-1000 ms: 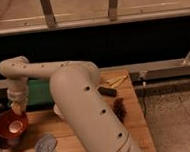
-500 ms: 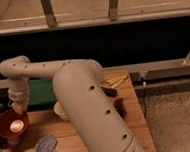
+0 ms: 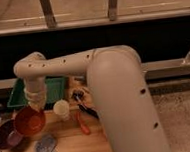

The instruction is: Stack bowls on top of each other

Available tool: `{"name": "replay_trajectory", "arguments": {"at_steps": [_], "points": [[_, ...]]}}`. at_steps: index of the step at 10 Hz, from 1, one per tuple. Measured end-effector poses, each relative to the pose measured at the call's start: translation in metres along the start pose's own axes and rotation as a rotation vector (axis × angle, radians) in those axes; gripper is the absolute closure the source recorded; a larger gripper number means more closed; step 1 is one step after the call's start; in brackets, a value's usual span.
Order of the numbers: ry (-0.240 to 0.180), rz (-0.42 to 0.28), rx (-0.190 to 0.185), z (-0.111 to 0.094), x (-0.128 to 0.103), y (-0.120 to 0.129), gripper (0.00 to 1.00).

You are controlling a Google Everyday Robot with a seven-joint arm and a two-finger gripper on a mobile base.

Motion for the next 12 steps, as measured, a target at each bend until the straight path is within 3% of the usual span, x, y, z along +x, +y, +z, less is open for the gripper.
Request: {"name": "replay_trajectory", "arguments": {"at_steps": [2,5,7,9,12], "points": [[-0.005,0.011,0.037,-0.011,0.019,0.001,1.0],[-0.022,0.001,0.077,-0.026,0.011,0.006,1.0],[-0.043,-0.017,0.094,-0.032,-0.023,0.01,1.0],[-0.056,-0.05,0.086,-0.03,-0.056,0.012,1.0],[-0.024,-0.131,0.051,-0.009,-0.087,0.029,1.0]]}}
